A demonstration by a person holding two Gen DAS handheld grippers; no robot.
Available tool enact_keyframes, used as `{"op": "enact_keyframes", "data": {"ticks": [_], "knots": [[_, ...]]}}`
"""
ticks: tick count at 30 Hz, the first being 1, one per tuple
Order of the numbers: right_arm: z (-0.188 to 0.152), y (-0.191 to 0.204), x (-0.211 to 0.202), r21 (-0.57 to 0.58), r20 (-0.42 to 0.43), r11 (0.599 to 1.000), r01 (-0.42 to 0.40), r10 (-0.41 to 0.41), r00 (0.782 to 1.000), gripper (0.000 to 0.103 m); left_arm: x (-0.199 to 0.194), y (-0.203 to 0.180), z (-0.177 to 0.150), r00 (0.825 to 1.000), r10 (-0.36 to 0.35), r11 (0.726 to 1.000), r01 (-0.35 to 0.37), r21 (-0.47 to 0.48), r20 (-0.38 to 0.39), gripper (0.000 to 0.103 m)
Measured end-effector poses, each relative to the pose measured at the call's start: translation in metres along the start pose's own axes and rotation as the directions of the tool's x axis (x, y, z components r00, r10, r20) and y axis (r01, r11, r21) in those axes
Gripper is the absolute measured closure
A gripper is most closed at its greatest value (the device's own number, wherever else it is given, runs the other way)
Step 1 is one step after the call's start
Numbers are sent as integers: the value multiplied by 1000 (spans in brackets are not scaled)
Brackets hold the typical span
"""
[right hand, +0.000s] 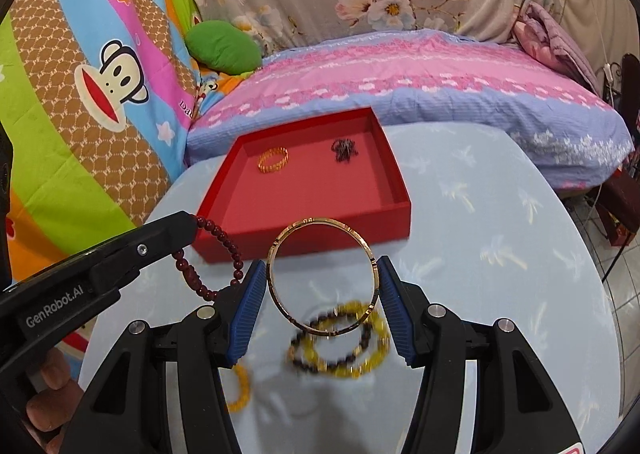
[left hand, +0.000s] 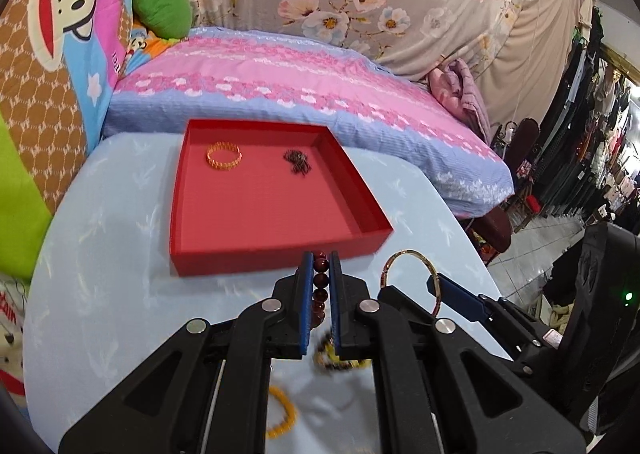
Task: Organize jewelry
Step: 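Carry the bangle and bead bracelet into the red tray and open both tools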
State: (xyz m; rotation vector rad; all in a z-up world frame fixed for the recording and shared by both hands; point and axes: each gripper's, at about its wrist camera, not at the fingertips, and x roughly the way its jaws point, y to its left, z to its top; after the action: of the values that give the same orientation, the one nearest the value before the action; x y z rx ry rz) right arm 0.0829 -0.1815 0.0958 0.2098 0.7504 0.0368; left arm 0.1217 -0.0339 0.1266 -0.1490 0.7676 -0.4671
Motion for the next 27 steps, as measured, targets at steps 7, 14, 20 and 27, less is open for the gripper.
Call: {"op": "enact_keyframes", "data": {"ticks": [7,14,20,27], "knots": [[46,-1,43,-19,-11,1000,-14,14,1000,49,39,24,41,999,41,999,-41,-5,6,96],[85,-5,100,-30,-41,1000,-4,3,999,49,91,49,71,998,63,998,-63,-3,-15,96],[99,-5,144,-47,-83,999,12,-16,996,49,132,71,80,994,84,996,-85,-18,-65,96],[101,-6,176,-50,-129,998,26,-32,991,49,156,88,76,987,129,991,-131,-17,-98,95]]}}
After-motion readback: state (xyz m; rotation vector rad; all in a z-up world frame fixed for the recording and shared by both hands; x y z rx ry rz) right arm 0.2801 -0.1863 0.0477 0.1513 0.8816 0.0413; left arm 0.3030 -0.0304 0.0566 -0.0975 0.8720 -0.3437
